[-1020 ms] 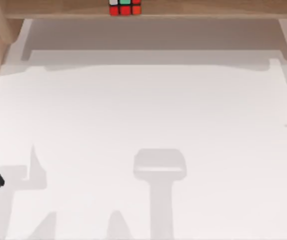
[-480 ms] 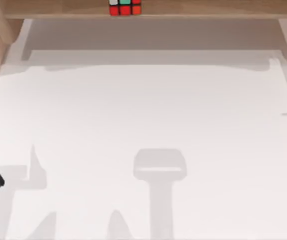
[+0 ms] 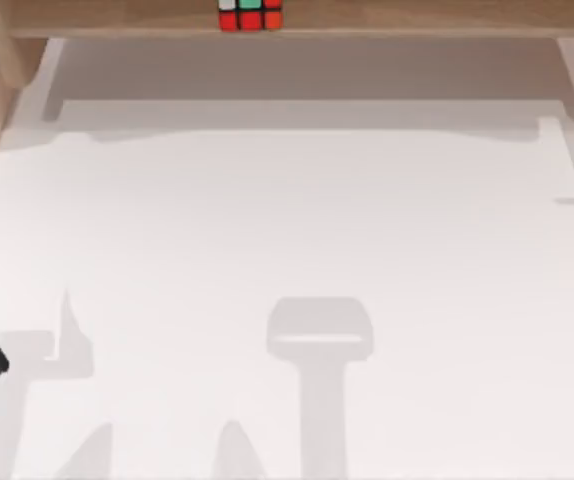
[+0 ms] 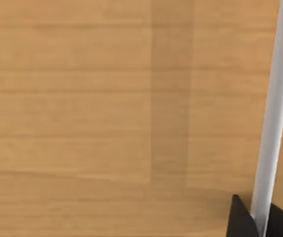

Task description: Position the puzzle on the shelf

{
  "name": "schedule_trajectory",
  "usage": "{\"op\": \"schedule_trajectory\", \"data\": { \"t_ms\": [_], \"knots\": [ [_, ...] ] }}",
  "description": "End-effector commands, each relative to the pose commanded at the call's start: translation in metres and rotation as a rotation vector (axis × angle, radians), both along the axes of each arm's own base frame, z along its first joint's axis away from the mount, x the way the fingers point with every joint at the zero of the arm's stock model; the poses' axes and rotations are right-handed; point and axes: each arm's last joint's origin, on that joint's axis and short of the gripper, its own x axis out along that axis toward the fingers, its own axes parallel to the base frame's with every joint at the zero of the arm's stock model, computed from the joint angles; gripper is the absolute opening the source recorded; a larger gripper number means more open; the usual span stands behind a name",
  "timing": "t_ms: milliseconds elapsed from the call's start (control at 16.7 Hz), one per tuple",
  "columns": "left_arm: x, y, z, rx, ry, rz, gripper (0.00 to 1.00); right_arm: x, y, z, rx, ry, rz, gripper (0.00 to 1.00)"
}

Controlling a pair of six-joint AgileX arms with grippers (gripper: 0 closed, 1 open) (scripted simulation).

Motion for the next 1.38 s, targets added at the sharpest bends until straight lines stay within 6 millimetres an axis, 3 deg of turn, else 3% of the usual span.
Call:
{"op": "schedule_trajectory", "data": {
  "t_ms": [240,600,960,1380],
  "knots": [
    [0.000,0.000,0.000,0.000,0.000,0.000,1.00,0.008,-0.001,-0.003,0.010,0.012,-0.002,0.00],
    [0.000,0.000,0.000,0.000,0.000,0.000,1.00,0.059,-0.002,-0.001,0.004,0.004,-0.002,0.00],
    [0.000,0.000,0.000,0.000,0.000,0.000,1.00,0.063,-0.003,-0.003,0.013,0.014,-0.006,0.00],
    [0.000,0.000,0.000,0.000,0.000,0.000,1.00,0.118,-0.004,-0.001,0.007,0.005,-0.005,0.00]
  ]
}}
